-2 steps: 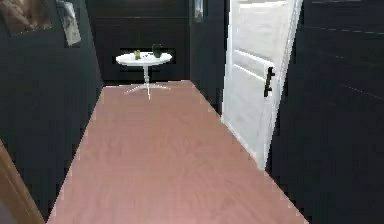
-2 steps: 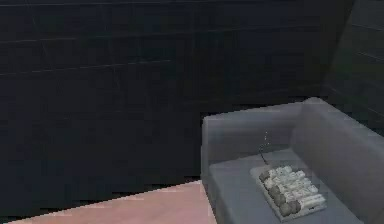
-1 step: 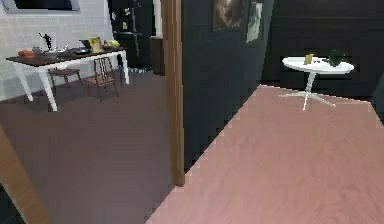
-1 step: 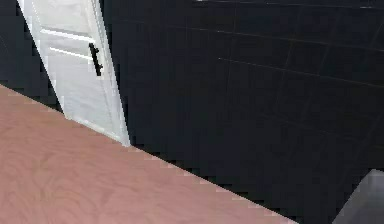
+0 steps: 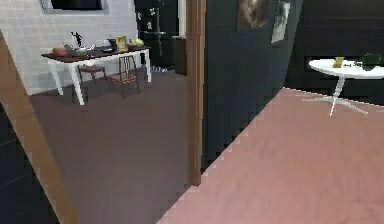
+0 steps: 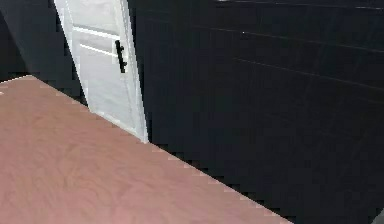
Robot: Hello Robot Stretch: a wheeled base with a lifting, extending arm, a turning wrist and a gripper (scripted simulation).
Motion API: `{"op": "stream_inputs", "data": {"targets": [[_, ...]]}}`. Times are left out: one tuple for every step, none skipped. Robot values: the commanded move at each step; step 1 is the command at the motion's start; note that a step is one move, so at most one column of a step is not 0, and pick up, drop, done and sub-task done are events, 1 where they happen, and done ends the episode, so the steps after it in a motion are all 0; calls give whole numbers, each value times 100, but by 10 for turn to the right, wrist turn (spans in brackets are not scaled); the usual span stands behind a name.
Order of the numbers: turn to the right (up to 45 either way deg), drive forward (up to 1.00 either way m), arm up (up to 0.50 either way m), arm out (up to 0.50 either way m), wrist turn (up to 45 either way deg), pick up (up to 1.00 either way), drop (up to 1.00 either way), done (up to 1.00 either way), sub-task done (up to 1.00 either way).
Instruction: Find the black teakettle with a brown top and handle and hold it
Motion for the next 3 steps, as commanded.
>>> {"op": "stream_inputs", "data": {"targets": [[0, 95, 0, 0, 0, 0, 0, 0, 0], [-450, 0, 0, 0, 0, 0, 0, 0, 0], [-30, 0, 0, 0, 0, 0, 0, 0, 0]]}}
